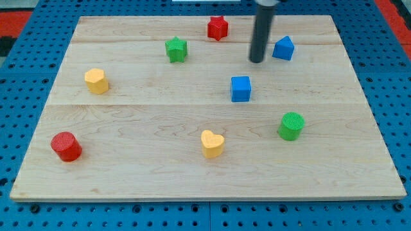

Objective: Push the blue triangle closer to the blue cube

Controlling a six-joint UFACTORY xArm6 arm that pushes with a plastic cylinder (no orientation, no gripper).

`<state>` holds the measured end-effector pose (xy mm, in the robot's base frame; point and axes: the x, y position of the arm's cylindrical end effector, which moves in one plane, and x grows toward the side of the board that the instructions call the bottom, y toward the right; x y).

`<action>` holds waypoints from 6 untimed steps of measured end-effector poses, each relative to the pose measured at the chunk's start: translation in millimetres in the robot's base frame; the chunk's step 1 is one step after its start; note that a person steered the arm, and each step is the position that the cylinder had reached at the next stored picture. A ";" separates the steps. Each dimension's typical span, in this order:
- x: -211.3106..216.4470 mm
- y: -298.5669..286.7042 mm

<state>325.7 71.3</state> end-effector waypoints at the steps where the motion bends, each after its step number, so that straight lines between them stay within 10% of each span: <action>1: -36.2 -3.7; 4: -71.6 111.4; 6: 9.5 46.2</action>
